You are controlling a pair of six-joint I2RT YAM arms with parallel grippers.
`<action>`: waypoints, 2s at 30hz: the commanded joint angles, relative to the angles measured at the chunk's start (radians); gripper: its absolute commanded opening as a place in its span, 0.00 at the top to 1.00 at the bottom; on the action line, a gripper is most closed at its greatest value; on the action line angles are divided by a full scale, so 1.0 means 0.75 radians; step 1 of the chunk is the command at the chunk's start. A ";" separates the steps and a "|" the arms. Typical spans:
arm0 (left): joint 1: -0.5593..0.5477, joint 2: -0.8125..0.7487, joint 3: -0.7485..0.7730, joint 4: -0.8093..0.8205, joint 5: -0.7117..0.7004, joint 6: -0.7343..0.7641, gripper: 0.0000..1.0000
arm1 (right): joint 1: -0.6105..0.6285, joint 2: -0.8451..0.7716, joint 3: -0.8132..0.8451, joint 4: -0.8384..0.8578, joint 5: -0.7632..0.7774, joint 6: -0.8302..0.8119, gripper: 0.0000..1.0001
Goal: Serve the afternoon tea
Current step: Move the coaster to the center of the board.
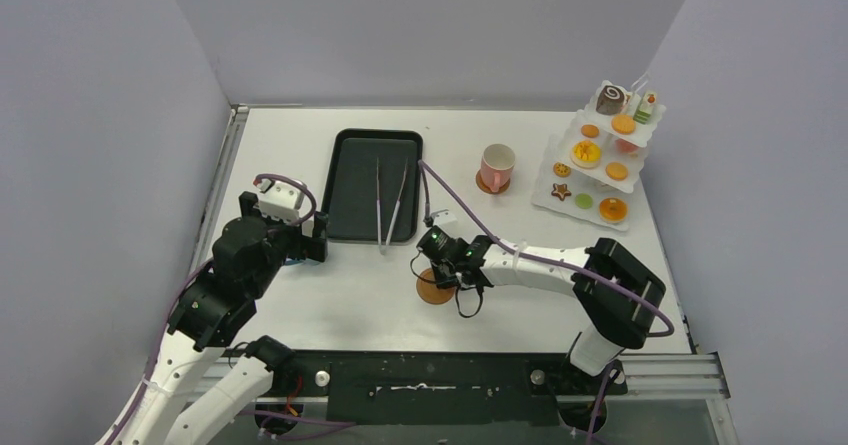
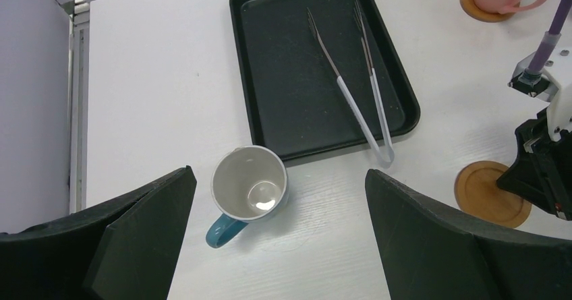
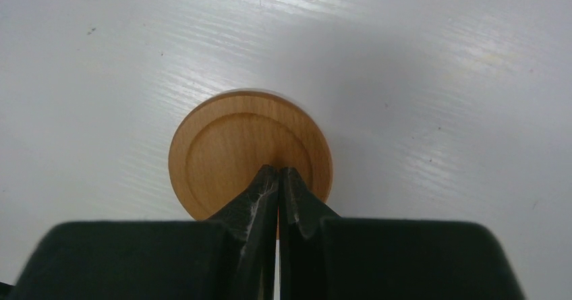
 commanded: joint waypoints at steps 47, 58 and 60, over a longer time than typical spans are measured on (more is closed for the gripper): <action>0.040 0.278 0.072 -0.031 -0.257 -0.180 0.03 | -0.834 -0.023 -0.114 -0.045 0.122 -0.190 1.00; 0.319 0.457 0.128 -0.090 -0.053 -0.293 0.03 | -0.808 -0.290 0.006 -0.093 -0.118 -0.266 0.62; 0.361 0.485 0.125 -0.093 -0.015 -0.298 0.03 | -0.799 -0.351 0.004 -0.086 -0.163 -0.263 0.51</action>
